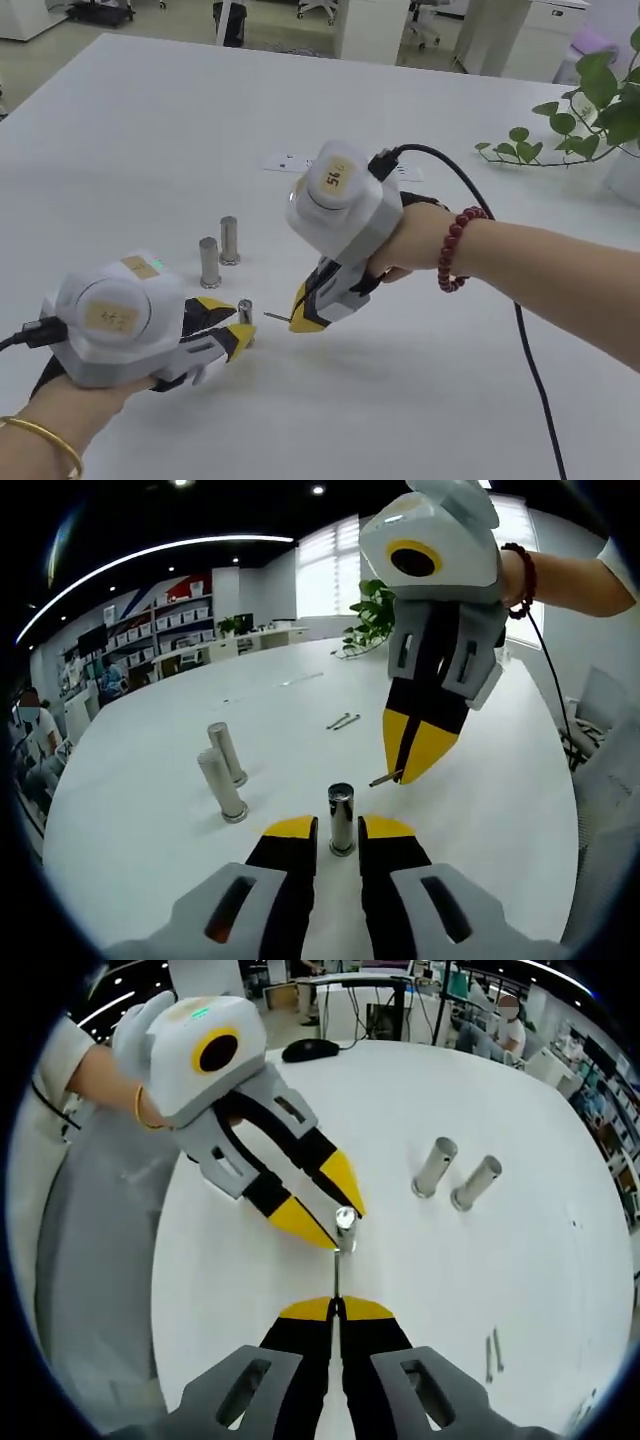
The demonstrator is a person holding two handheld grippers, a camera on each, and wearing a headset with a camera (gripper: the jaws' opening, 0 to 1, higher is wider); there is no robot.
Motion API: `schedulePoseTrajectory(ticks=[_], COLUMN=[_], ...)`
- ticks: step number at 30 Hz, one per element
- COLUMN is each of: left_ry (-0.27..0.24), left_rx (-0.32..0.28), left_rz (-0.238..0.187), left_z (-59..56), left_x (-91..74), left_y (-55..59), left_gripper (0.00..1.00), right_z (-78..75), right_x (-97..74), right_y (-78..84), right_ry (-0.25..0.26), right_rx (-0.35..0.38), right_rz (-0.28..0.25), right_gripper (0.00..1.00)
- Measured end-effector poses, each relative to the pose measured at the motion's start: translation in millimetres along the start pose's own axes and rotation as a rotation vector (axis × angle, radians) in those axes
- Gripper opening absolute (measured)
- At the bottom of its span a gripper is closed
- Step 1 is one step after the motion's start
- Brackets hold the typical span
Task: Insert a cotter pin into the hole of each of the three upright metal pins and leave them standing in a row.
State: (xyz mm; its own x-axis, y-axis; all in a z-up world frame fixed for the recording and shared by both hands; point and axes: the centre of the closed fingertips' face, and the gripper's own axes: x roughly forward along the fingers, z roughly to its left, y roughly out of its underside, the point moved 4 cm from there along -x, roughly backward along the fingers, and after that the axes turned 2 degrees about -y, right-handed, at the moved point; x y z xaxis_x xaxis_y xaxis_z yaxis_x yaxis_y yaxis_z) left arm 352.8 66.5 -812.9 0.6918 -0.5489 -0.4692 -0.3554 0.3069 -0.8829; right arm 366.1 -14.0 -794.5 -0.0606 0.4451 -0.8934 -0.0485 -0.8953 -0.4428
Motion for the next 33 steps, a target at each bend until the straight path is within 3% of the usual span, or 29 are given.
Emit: schedulePoseTrajectory(ticks=[15, 33], left_ry=[-0.006, -0.031], left_rx=[-0.038, -0.069], left_rz=[0.001, -0.005], left_z=[-0.8, -1.0], left_x=[4.9, 6.4], left_y=[1.4, 2.3], left_gripper=[0.09, 0.08], right_z=[2.5, -6.3], right_x=[1.7, 4.9], right_y=[-9.8, -15.2], right_ry=[0.001, 0.023], right_rx=[-0.002, -0.07], right_rz=[-0.01, 0.064], right_gripper=[0.03, 0.03])
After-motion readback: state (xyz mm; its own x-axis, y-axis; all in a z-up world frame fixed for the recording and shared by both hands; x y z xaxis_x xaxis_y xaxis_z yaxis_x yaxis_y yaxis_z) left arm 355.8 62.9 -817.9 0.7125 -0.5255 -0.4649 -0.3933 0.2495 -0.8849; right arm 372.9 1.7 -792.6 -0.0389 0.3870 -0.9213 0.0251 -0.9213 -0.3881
